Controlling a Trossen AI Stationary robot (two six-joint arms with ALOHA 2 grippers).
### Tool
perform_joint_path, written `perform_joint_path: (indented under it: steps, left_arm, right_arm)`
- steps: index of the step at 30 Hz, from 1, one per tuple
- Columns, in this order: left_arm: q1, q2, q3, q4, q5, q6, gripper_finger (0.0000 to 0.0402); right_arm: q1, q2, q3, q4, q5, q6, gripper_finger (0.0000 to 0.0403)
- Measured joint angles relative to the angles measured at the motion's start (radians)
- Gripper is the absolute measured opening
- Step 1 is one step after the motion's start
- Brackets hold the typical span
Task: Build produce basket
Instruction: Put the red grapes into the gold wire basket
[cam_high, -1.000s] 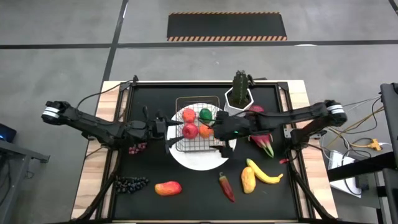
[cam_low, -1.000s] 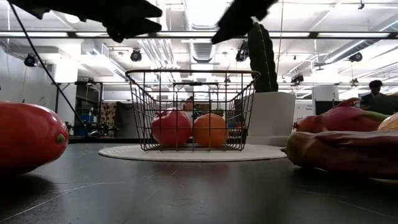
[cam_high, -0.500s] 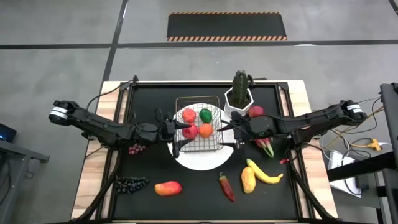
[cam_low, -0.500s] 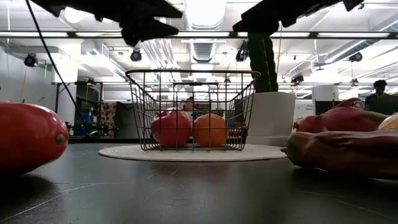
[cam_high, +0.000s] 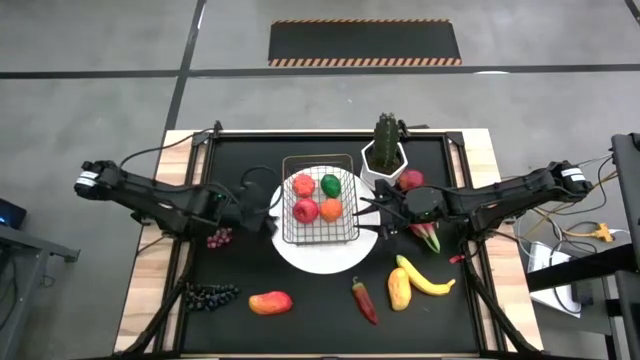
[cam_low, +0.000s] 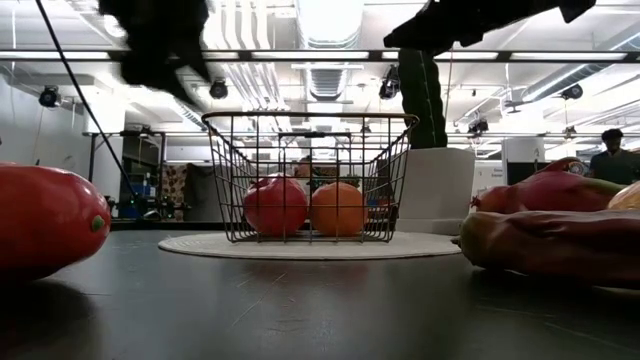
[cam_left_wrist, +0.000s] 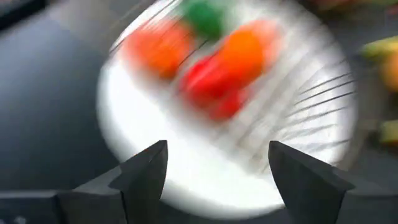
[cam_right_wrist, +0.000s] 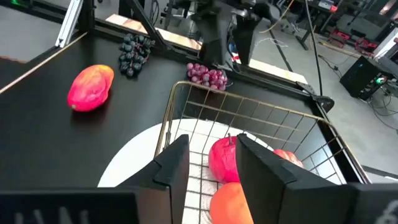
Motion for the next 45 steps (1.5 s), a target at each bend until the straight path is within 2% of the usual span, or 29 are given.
perform_joint_path:
  steps: [3, 5, 7, 18, 31, 36, 45]
  left_arm:
    - [0.001, 0.021, 0.029, -0.368, 0.052, -0.280, 0.0260]
    - [0.001, 0.033, 0.018, -0.498, 0.107, -0.401, 0.0260]
    - [0.001, 0.040, -0.010, -0.556, 0.143, -0.470, 0.0260]
    - [0.002, 0.154, -0.185, -0.457, 0.183, -0.552, 0.0260]
    - [0.002, 0.335, -0.189, -0.331, 0.190, -0.552, 0.0257]
    - [0.002, 0.376, -0.189, -0.303, 0.219, -0.553, 0.0226]
    - [0.001, 0.387, -0.165, -0.290, 0.227, -0.553, 0.0127]
  right_arm:
    - [0.000, 0.002, -0.005, 0.002, 0.000, 0.000, 0.0106]
    - [0.000, 0.002, -0.010, -0.001, 0.000, 0.000, 0.0100]
    - [0.000, 0.002, -0.012, 0.000, 0.000, 0.000, 0.0095]
    - [0.000, 0.002, -0.013, 0.008, 0.000, 0.000, 0.0074]
    - [0.000, 0.002, -0.013, 0.004, 0.000, -0.004, 0.0077]
    - [0.000, 0.002, -0.014, -0.001, 0.000, -0.004, 0.0073]
    - [0.000, 0.003, -0.014, -0.004, 0.000, -0.004, 0.0073]
